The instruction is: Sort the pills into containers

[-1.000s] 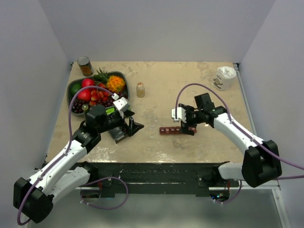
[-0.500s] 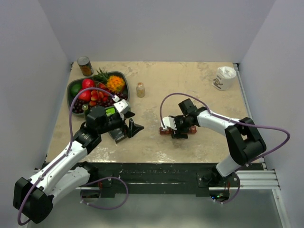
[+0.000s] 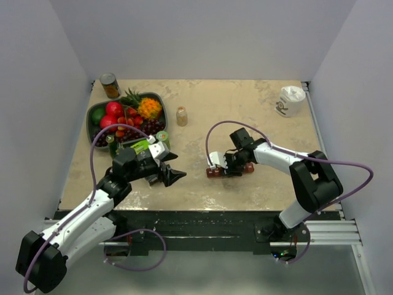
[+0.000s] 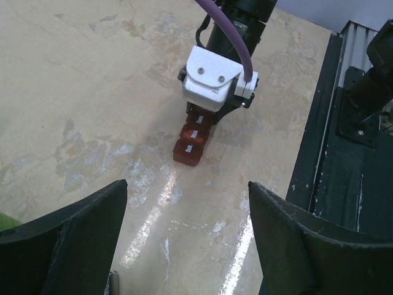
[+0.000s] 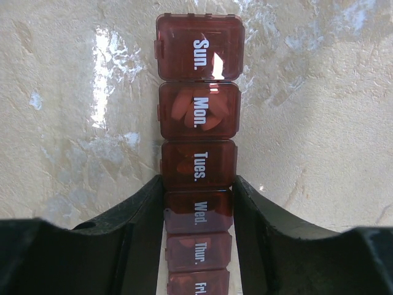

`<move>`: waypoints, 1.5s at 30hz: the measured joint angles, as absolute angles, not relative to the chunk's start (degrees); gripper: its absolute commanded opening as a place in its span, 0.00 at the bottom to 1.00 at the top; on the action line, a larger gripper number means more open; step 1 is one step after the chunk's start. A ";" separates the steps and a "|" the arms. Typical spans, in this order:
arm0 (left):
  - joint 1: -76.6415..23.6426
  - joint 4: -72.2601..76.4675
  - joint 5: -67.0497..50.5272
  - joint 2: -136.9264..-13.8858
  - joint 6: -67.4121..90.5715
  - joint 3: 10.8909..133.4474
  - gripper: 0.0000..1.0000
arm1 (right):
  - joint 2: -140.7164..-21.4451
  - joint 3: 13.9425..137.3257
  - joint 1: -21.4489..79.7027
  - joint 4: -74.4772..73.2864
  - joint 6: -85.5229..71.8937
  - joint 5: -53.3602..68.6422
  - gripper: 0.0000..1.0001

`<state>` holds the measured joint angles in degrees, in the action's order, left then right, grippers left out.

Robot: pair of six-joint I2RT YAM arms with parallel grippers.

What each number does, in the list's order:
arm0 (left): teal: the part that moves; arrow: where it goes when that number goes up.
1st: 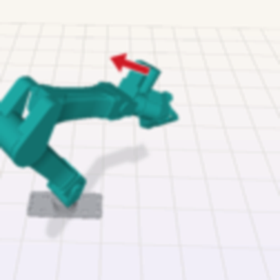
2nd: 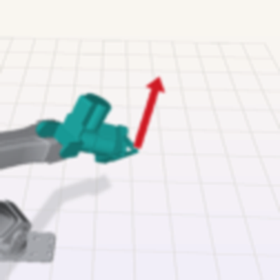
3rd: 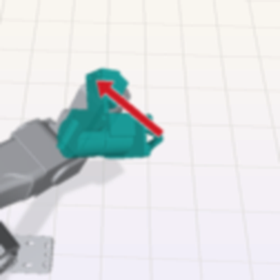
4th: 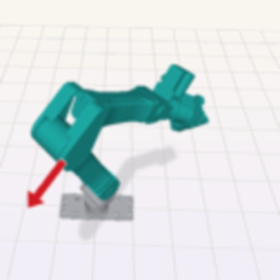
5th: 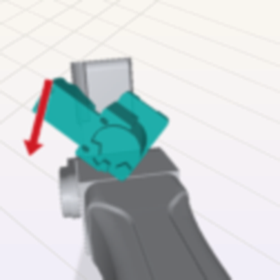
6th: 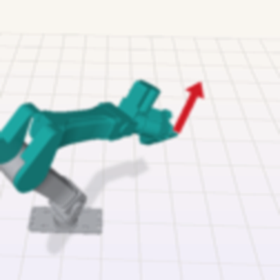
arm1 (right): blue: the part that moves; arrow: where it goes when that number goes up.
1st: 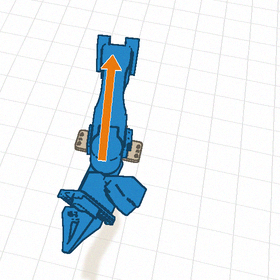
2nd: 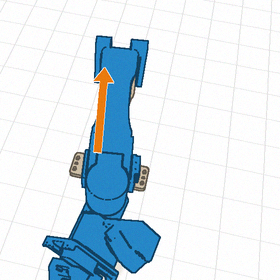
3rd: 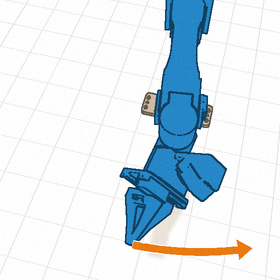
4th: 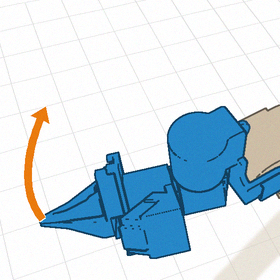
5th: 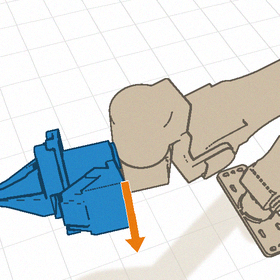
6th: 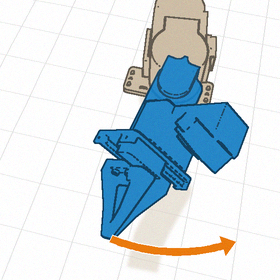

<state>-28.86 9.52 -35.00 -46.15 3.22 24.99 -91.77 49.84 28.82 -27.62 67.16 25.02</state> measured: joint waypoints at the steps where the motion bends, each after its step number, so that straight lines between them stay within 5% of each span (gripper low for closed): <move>1: -29.26 10.15 -35.11 -46.17 2.76 24.45 0.82 | -91.77 49.89 28.82 -27.70 67.16 25.08 0.10; 9: -37.93 12.62 -32.73 -49.32 -5.76 23.53 0.82 | -90.17 49.91 28.82 -30.00 67.11 27.20 0.06; 26: -48.14 23.75 -25.32 -75.94 -22.22 27.31 0.85 | -88.20 49.91 28.82 -32.29 67.11 32.95 0.02; 45: -52.42 32.45 -16.16 -84.29 -23.11 28.10 0.64 | -87.57 49.91 28.82 -32.23 66.87 34.24 0.00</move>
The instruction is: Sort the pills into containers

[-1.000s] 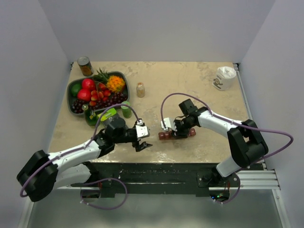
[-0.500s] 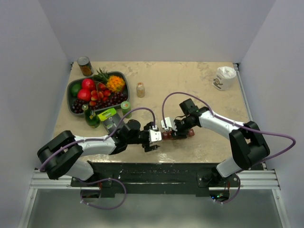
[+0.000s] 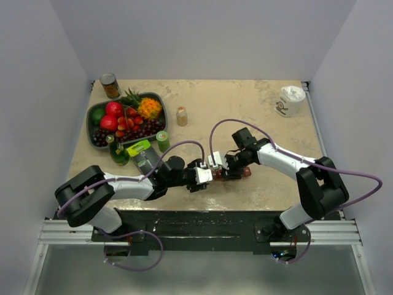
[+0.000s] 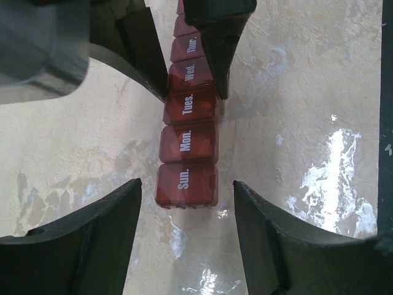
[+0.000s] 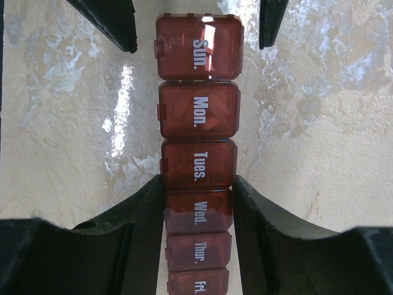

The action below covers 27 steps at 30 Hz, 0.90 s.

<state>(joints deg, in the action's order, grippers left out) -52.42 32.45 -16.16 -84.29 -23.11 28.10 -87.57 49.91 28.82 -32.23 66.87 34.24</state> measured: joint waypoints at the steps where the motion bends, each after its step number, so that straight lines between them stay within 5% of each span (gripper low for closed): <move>1: -52.56 32.38 -16.05 -84.62 -23.11 28.18 0.63 | -87.57 49.91 28.82 -32.21 66.87 34.26 0.00; 5: -52.84 32.01 -15.97 -85.34 -23.11 28.64 0.60 | -87.57 49.91 28.82 -32.18 66.85 34.33 0.00; 14: -53.08 31.38 -16.08 -87.11 -21.61 31.16 0.33 | -87.57 49.91 28.73 -31.92 66.59 34.44 0.00; 16: -53.30 30.98 -16.05 -87.64 -21.41 31.62 0.36 | -87.57 49.91 28.64 -31.86 66.54 34.28 0.00; 20: -53.39 30.79 -15.86 -87.66 -20.67 31.66 0.59 | -87.57 49.89 28.60 -31.88 66.37 34.30 0.00; 27: -53.43 30.79 -14.50 -87.64 -20.38 31.66 0.67 | -87.57 49.91 28.60 -31.81 65.63 34.28 0.00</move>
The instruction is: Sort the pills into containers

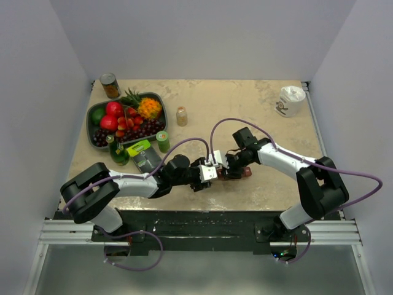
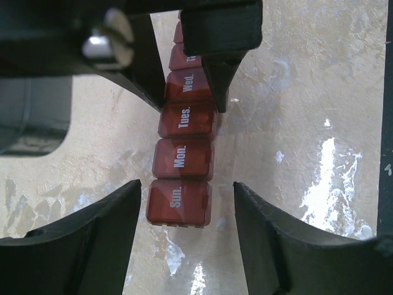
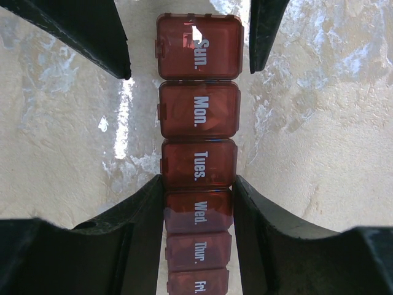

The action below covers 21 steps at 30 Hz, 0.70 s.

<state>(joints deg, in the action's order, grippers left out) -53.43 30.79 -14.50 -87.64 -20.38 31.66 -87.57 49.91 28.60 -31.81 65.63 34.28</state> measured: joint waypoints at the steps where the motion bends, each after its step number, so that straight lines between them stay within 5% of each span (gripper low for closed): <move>1: -53.45 30.79 -14.37 -87.64 -20.40 31.66 0.67 | -87.57 49.91 28.60 -31.83 65.56 34.28 0.00; 21: -53.76 30.79 -13.74 -88.16 -20.60 32.14 0.56 | -86.72 49.91 28.34 -32.14 65.60 34.44 0.00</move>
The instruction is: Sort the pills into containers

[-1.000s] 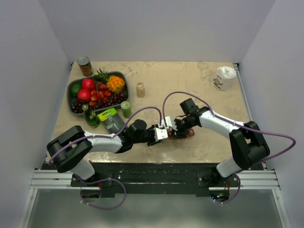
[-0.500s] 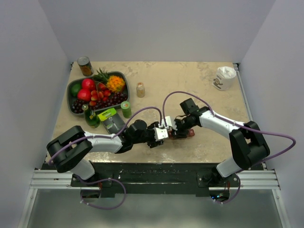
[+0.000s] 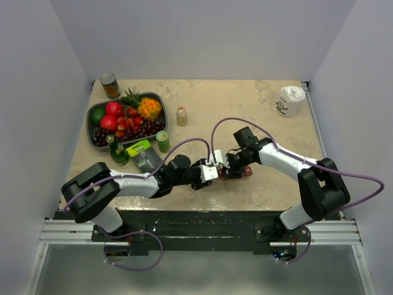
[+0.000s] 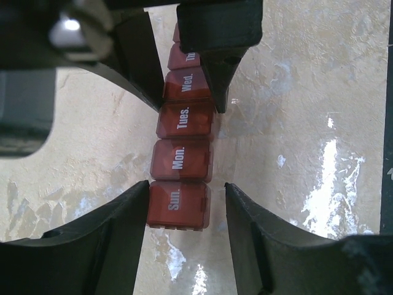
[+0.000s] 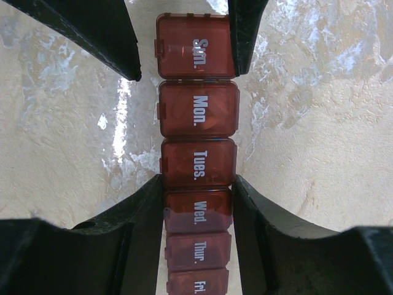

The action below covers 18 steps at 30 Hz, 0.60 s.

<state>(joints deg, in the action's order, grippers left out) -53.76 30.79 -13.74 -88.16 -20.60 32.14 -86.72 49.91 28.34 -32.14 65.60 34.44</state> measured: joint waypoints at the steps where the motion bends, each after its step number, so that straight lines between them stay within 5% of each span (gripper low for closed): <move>1: -53.76 30.79 -13.69 -88.16 -20.60 32.14 0.56 | -86.72 49.89 28.32 -32.16 65.60 34.46 0.00; 10: -53.78 31.16 -12.38 -88.03 -20.64 31.90 0.70 | -86.70 49.89 27.57 -32.60 65.80 35.81 0.00; 18: -53.58 32.08 -10.66 -87.29 -20.51 30.59 0.63 | -86.00 49.91 27.66 -33.39 67.20 37.67 0.00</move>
